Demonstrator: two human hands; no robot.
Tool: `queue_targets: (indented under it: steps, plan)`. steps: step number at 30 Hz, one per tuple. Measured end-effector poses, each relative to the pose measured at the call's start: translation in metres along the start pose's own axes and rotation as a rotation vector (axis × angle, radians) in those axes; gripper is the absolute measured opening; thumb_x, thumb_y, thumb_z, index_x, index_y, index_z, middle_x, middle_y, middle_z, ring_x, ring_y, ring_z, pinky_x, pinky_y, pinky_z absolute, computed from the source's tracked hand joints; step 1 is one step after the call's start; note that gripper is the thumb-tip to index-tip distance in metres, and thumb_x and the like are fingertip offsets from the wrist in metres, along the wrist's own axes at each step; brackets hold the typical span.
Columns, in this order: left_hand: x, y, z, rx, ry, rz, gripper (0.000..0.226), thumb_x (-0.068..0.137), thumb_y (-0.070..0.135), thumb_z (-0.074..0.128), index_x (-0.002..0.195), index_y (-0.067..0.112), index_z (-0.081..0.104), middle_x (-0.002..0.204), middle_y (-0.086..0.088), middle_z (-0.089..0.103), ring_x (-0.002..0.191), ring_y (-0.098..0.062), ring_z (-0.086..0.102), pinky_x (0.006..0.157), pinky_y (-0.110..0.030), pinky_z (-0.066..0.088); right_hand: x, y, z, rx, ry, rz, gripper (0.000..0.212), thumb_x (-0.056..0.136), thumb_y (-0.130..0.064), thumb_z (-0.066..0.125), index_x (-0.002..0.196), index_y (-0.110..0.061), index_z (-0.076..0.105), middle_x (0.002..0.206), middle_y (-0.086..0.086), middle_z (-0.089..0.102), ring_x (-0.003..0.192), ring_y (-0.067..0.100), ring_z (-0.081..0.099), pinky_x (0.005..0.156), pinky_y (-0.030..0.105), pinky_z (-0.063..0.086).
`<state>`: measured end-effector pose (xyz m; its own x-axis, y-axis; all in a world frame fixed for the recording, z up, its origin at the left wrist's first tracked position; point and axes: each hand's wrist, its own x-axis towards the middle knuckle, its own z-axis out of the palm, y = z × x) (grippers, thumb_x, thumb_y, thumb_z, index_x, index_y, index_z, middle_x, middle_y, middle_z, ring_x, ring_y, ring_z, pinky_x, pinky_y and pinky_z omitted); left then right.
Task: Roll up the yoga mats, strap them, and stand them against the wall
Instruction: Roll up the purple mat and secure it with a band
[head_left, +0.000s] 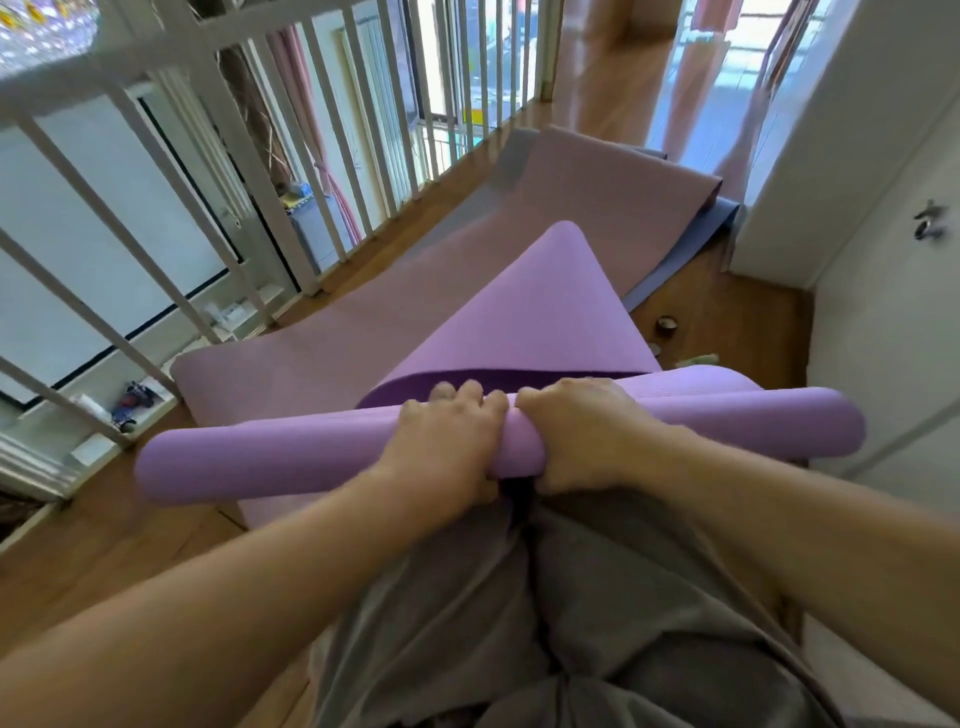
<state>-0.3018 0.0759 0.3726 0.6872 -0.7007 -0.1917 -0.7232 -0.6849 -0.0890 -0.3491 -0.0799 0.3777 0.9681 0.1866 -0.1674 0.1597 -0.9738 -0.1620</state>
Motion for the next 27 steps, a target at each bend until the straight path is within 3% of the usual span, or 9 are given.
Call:
queue_targets:
  steps: [2, 4, 8, 11, 14, 17, 19, 22, 27]
  plan:
    - [-0.008, 0.01, 0.011, 0.132, 0.158, -0.002, 0.06, 0.085, 0.034, 0.061, 0.135, 0.023, 0.03, 0.123, 0.0, 0.048, 0.109, -0.022, 0.051, 0.086, -0.036, 0.041, 0.009, 0.007, -0.008, 0.024, -0.115, -0.026, 0.044, 0.062, -0.046, 0.073, 0.096, -0.023, 0.057, 0.079, -0.01, 0.059, 0.071, 0.012, 0.057, 0.067, 0.032, 0.05]
    - [-0.001, 0.005, 0.013, 0.092, 0.164, -0.01, 0.061, 0.083, 0.034, 0.063, 0.134, 0.024, 0.031, 0.119, 0.0, 0.051, 0.105, -0.022, 0.055, 0.084, -0.036, 0.043, 0.01, 0.008, -0.001, 0.026, -0.088, 0.001, 0.043, 0.063, -0.045, 0.074, 0.096, -0.024, 0.056, 0.081, -0.01, 0.06, 0.073, 0.013, 0.057, 0.068, 0.034, 0.051]
    - [0.016, -0.013, 0.0, -0.156, -0.059, 0.028, 0.062, 0.071, 0.036, 0.073, 0.123, 0.026, 0.041, 0.111, 0.003, 0.056, 0.1, -0.02, 0.058, 0.085, -0.039, 0.05, -0.005, 0.001, 0.037, -0.22, 0.411, -0.033, 0.04, 0.073, -0.032, 0.073, 0.107, -0.018, 0.06, 0.093, 0.0, 0.068, 0.082, 0.023, 0.064, 0.074, 0.038, 0.054]
    - [0.021, -0.017, -0.005, -0.176, -0.082, 0.036, 0.058, 0.069, 0.037, 0.074, 0.117, 0.025, 0.045, 0.11, 0.004, 0.057, 0.1, -0.02, 0.058, 0.083, -0.039, 0.05, 0.001, 0.002, 0.023, -0.17, 0.285, 0.006, 0.04, 0.076, -0.035, 0.068, 0.111, -0.02, 0.055, 0.1, -0.002, 0.066, 0.088, 0.021, 0.063, 0.079, 0.036, 0.052]
    - [0.012, -0.004, 0.01, 0.084, 0.197, -0.012, 0.06, 0.076, 0.033, 0.07, 0.128, 0.021, 0.042, 0.116, -0.002, 0.056, 0.101, -0.026, 0.059, 0.081, -0.039, 0.046, 0.017, 0.012, -0.001, -0.019, 0.037, -0.001, 0.047, 0.069, -0.043, 0.072, 0.107, -0.023, 0.054, 0.093, -0.006, 0.063, 0.082, 0.017, 0.061, 0.073, 0.033, 0.051]
    - [0.014, -0.002, 0.017, 0.205, 0.327, -0.007, 0.057, 0.074, 0.026, 0.074, 0.125, 0.016, 0.051, 0.1, -0.008, 0.061, 0.082, -0.03, 0.063, 0.069, -0.04, 0.049, 0.034, 0.02, -0.013, 0.011, -0.139, 0.008, 0.053, 0.061, -0.044, 0.076, 0.107, -0.024, 0.057, 0.091, -0.005, 0.064, 0.083, 0.019, 0.06, 0.073, 0.034, 0.052]
    - [0.022, -0.008, 0.011, 0.148, 0.276, -0.02, 0.054, 0.086, 0.026, 0.06, 0.135, 0.021, 0.038, 0.114, -0.006, 0.055, 0.098, -0.03, 0.059, 0.079, -0.041, 0.045, 0.033, 0.017, -0.006, -0.022, -0.056, 0.051, 0.056, 0.064, -0.043, 0.074, 0.113, -0.024, 0.055, 0.098, -0.003, 0.064, 0.089, 0.022, 0.061, 0.075, 0.034, 0.05]
    - [0.025, -0.009, 0.006, 0.124, 0.28, -0.038, 0.049, 0.091, 0.025, 0.052, 0.136, 0.023, 0.033, 0.119, -0.004, 0.053, 0.106, -0.029, 0.057, 0.085, -0.042, 0.046, 0.016, 0.012, 0.025, -0.197, 0.335, 0.041, 0.043, 0.079, -0.035, 0.067, 0.118, -0.02, 0.054, 0.103, 0.002, 0.065, 0.092, 0.026, 0.064, 0.078, 0.038, 0.051]
    - [0.016, -0.009, -0.02, 0.077, 0.258, -0.043, 0.058, 0.082, 0.036, 0.063, 0.131, 0.022, 0.036, 0.118, -0.003, 0.054, 0.105, -0.027, 0.057, 0.081, -0.037, 0.043, 0.008, 0.003, -0.016, -0.232, 0.287, -0.007, 0.043, 0.08, -0.036, 0.062, 0.117, -0.02, 0.047, 0.103, -0.001, 0.063, 0.091, 0.021, 0.063, 0.078, 0.033, 0.048]
